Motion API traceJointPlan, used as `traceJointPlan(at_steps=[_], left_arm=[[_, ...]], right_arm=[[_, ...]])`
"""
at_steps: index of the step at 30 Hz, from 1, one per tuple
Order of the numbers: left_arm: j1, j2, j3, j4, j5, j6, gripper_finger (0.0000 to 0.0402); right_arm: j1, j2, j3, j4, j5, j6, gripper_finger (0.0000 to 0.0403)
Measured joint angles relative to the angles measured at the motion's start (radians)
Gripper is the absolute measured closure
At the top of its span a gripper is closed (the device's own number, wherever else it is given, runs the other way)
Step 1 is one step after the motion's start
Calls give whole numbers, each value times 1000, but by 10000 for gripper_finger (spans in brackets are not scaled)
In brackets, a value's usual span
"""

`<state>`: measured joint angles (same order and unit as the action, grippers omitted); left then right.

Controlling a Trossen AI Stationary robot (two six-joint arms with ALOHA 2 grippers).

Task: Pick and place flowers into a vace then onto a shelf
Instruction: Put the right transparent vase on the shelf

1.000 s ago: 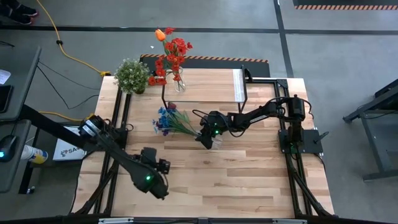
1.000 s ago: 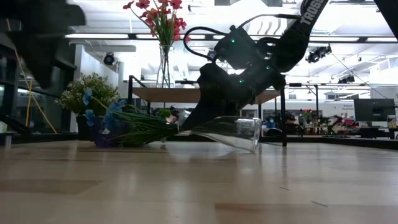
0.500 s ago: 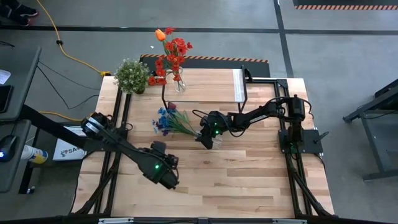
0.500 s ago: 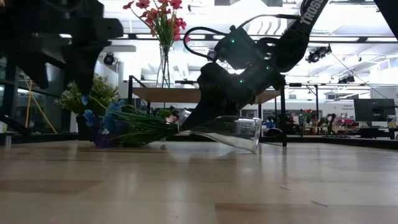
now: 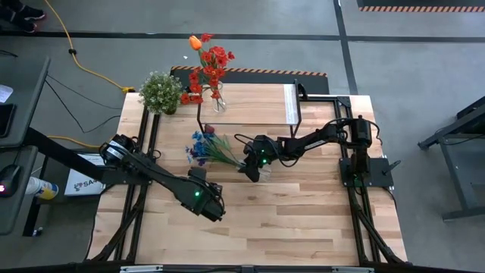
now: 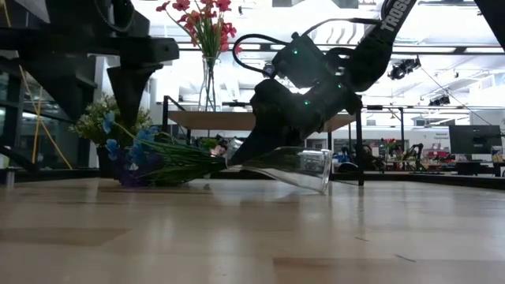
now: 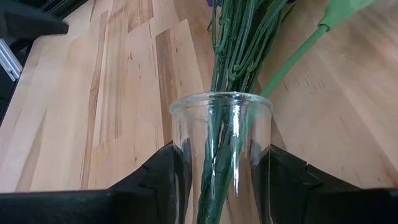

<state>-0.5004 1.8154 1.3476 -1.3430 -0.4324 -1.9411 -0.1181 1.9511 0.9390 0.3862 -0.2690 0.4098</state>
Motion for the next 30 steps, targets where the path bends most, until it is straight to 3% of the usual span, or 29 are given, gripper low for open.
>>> traceJointPlan(at_steps=[21,30], left_arm=[[-3,-1,0,130,36,10,9],[-3,-1,0,147,-68,82,9]], right_arm=[[0,0,0,5,-7,-18,232],[0,0,0,8,-22,-30,232]])
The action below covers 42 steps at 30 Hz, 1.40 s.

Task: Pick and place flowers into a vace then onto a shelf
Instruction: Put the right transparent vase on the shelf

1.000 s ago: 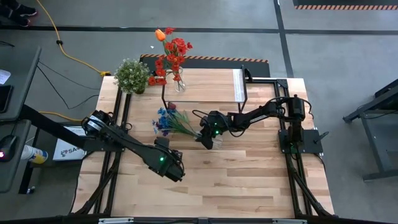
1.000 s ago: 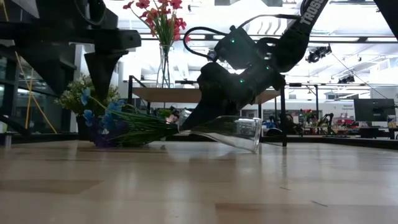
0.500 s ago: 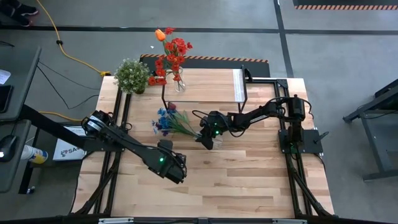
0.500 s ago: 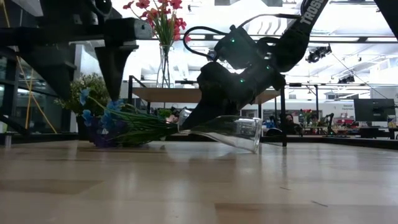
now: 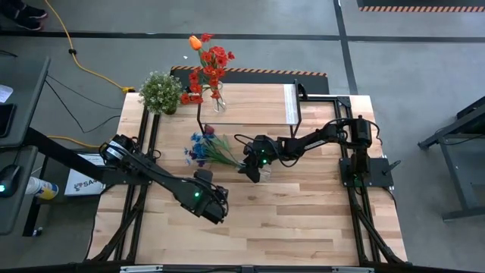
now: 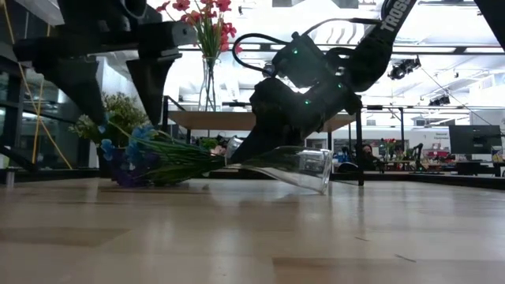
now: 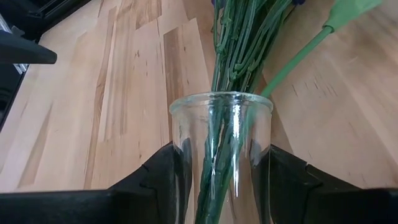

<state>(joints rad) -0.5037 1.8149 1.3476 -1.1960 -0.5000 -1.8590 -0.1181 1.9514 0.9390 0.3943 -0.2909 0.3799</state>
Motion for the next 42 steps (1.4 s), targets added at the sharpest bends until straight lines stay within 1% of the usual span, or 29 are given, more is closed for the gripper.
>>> traceJointPlan(at_steps=[6,9,13,17,23,28,31,36,38,42], left_arm=[[0,0,0,35,-41,51,9],[0,0,0,53,-50,55,9],[0,0,0,43,-78,56,9],[1,0,0,40,-84,56,9],[0,0,0,-21,-77,56,9],[8,0,0,-83,-135,79,9],[37,0,0,-92,-144,196,9],[119,0,0,-35,-147,511,9],[149,1,0,-2,-147,612,9],[175,1,0,29,-97,776,9]], right_arm=[[0,0,0,1,-1,-7,232],[0,0,0,2,-1,-7,232],[0,0,0,7,-1,-6,232],[0,0,0,8,0,-6,232],[0,0,0,10,0,-5,232],[0,0,0,10,0,-4,232],[0,0,0,10,0,-3,232],[0,0,0,10,0,-3,232],[0,0,0,10,0,-3,232],[0,0,0,13,0,-3,232]])
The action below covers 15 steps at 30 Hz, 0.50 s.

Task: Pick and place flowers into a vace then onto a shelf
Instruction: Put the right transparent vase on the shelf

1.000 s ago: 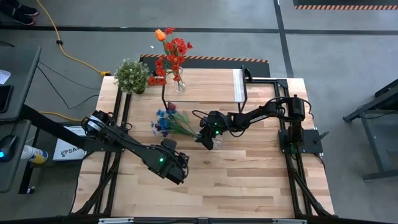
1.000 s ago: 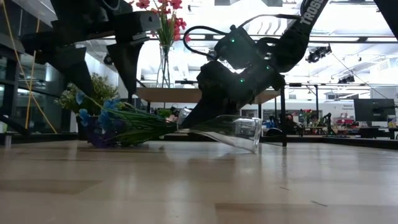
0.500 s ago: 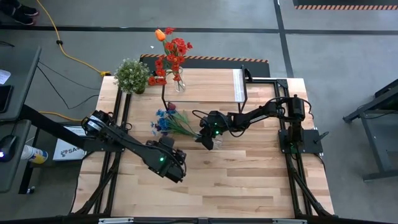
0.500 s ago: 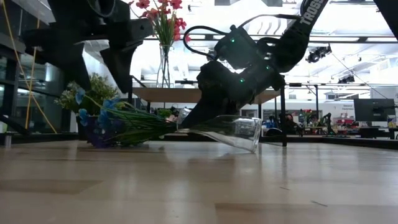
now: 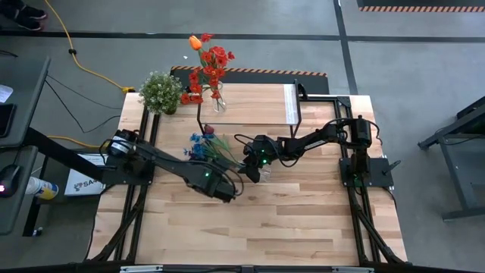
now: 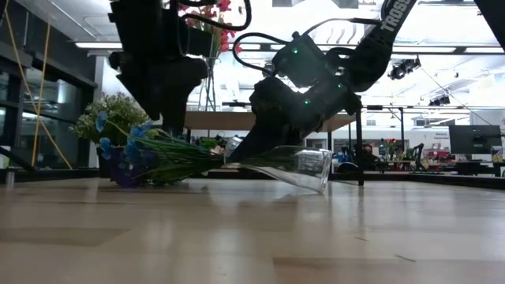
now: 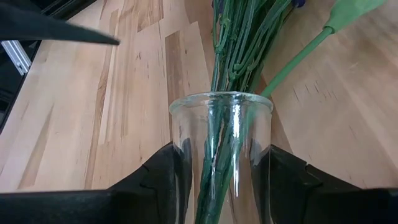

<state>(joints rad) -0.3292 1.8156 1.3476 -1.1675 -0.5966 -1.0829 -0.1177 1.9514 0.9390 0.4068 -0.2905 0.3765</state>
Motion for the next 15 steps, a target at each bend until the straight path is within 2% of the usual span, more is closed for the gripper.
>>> traceJointPlan(at_steps=[4,15], left_arm=[[-6,0,0,13,26,91,9],[-11,0,0,67,3,90,9]], right_arm=[[0,0,0,1,0,-3,232],[0,0,0,0,0,-1,232]])
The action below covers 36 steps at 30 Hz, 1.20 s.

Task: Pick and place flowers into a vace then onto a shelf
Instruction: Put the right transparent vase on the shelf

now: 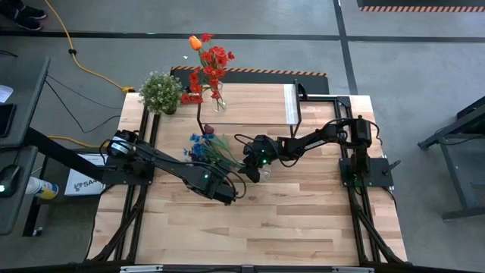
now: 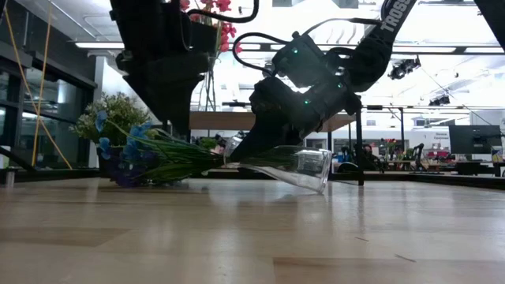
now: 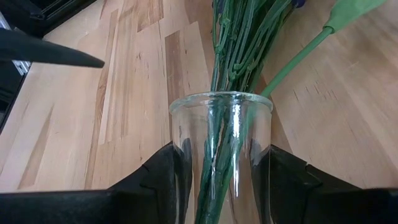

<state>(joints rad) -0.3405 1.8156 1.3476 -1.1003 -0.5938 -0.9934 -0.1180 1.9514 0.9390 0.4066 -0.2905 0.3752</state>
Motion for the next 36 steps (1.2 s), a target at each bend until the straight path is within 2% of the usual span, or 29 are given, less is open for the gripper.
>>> traceJointPlan(at_steps=[36], left_arm=[[1,0,0,29,-2,18,2]], right_arm=[[0,0,0,-5,-1,-2,232]])
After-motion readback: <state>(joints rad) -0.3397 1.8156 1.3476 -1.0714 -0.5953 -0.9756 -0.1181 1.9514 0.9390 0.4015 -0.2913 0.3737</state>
